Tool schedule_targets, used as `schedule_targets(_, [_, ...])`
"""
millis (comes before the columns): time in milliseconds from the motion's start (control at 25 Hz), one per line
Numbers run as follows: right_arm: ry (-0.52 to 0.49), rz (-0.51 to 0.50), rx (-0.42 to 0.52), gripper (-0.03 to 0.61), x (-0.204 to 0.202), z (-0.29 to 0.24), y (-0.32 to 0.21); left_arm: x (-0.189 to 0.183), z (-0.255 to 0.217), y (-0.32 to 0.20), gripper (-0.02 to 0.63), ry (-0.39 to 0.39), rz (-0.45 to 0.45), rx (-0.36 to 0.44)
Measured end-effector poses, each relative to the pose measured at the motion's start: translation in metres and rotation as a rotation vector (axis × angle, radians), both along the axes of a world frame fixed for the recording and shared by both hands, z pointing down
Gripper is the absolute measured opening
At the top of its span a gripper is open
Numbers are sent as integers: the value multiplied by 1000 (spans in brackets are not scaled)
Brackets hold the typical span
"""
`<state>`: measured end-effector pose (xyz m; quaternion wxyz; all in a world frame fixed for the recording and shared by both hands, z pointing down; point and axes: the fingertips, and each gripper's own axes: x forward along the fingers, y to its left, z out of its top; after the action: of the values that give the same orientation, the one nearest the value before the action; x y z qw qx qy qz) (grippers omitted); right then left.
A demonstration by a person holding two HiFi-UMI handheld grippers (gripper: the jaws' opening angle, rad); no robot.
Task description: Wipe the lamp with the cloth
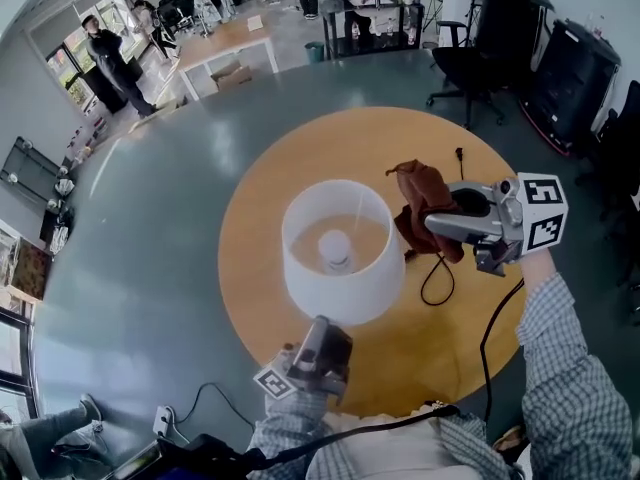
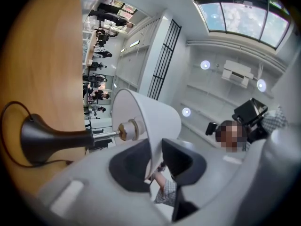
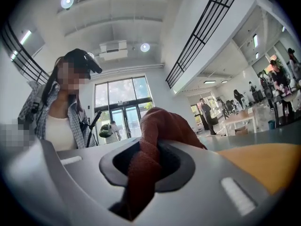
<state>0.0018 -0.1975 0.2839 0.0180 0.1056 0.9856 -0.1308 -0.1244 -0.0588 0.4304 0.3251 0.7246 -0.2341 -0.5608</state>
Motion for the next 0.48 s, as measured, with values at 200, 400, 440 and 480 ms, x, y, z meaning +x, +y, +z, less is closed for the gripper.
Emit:
schedule_targets(200, [104,-86,16,72,-30,-11,-30,9,0,4,80,4,7,-4])
schedule_targets(400, [178,-114,-49,74,-69,34,-38,-3,10,14,80,3,10,11])
schedule_targets(440, [195,-106,-75,74,-68,44,-44,1,10,13,78,3,9,17])
schedule_targets(480, [214,-98,-102,73,-65,55,-49,5,10,12,80,3,10,15])
